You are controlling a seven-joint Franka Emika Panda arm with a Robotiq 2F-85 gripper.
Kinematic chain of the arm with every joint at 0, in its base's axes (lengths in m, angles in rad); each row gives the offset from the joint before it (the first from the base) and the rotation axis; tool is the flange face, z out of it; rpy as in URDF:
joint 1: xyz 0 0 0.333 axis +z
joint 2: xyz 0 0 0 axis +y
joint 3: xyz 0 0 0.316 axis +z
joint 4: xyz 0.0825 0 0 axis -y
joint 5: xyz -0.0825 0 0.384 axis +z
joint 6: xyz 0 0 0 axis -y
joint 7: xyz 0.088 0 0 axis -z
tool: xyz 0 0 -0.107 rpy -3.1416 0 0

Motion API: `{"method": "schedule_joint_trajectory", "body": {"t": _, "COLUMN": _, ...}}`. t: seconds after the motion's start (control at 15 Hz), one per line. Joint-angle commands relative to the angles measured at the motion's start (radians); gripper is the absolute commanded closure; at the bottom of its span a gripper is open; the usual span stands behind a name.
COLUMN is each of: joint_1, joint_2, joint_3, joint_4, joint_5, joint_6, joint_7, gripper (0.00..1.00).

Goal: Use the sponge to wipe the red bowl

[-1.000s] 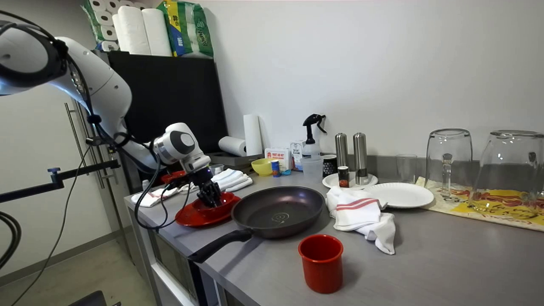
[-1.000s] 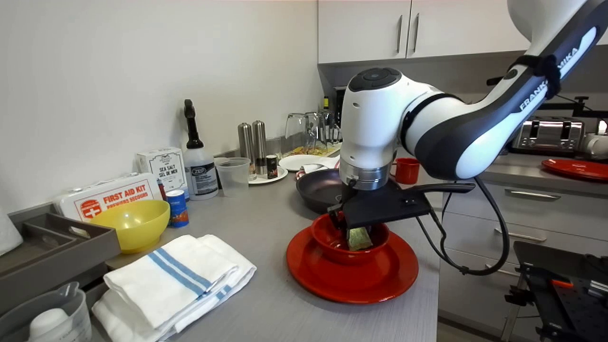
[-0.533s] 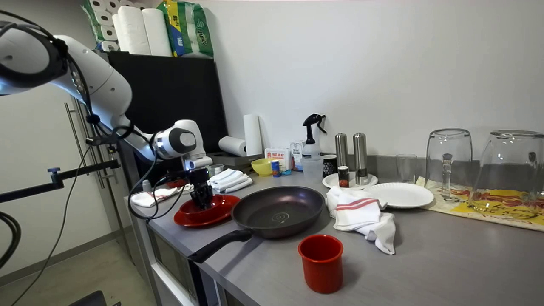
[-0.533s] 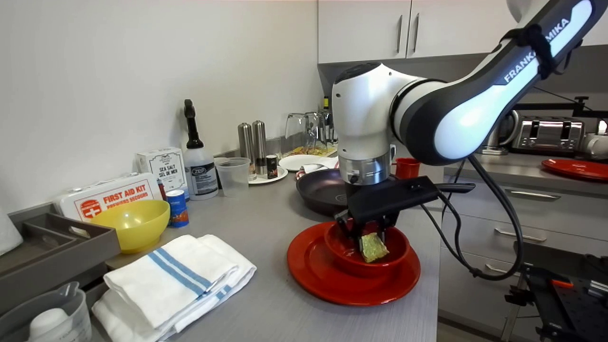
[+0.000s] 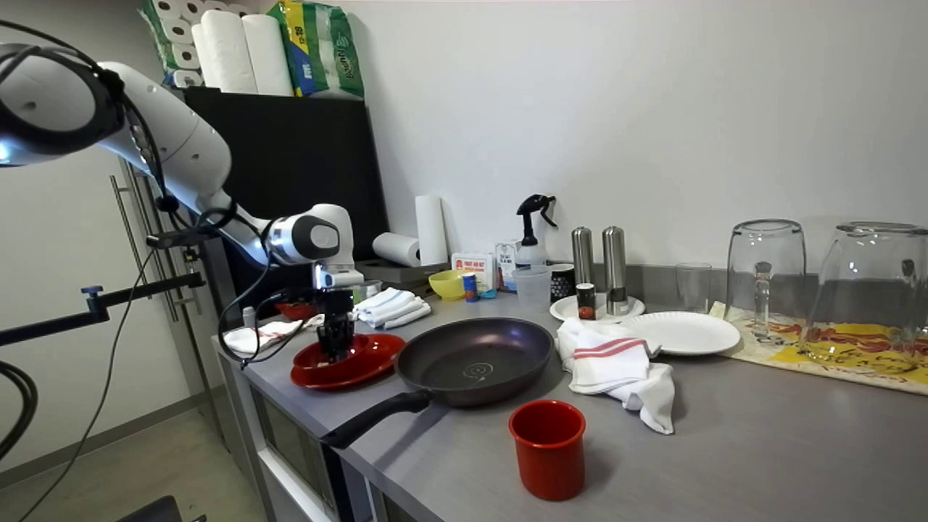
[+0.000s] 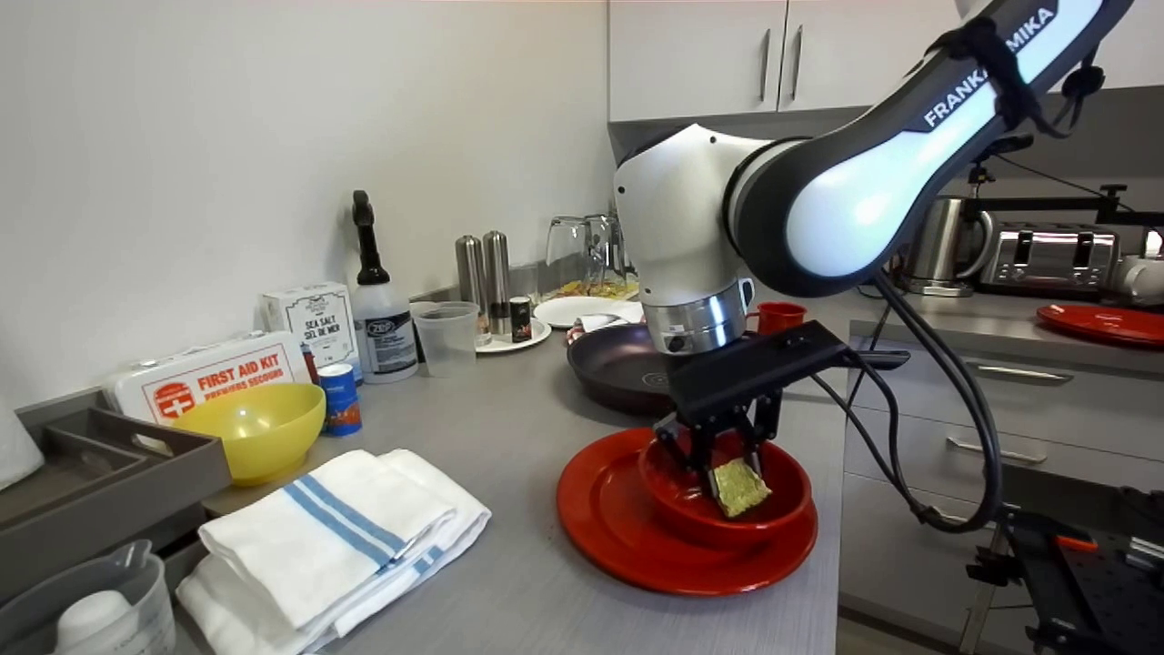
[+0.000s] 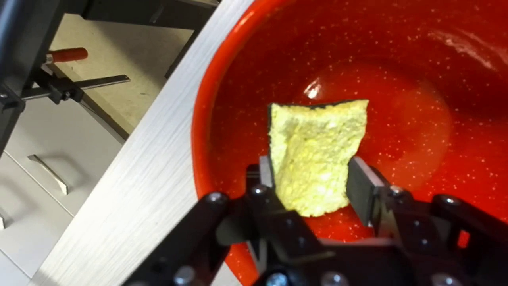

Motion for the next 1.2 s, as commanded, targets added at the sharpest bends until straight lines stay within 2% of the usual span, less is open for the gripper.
{"method": "schedule_joint_trajectory", "body": {"t": 0.0, "joint_1": -0.011, "joint_2": 0.033, "joint_3": 0.010, "joint_4": 0.050, "joint_5": 0.078, "joint_6": -0.055, "joint_7": -0.048, "gripper": 0.77}}
{"method": "schedule_joint_trajectory", "body": {"t": 0.53, "joint_1": -0.028, "joint_2": 0.018, "joint_3": 0.020, "joint_4": 0.040, "joint_5": 0.268, "joint_6": 0.082, "joint_7": -0.077, "gripper": 0.77}}
{"method": "schedule_joint_trajectory", "body": {"t": 0.93, "joint_1": -0.035, "joint_2": 0.016, "joint_3": 0.024, "joint_4": 0.035, "joint_5": 0.348, "joint_6": 0.120, "joint_7": -0.106, "gripper": 0.77}}
{"method": "schedule_joint_trajectory", "body": {"t": 1.13, "joint_1": -0.020, "joint_2": 0.007, "joint_3": 0.009, "joint_4": 0.004, "joint_5": 0.325, "joint_6": 0.242, "joint_7": -0.075, "gripper": 0.77}}
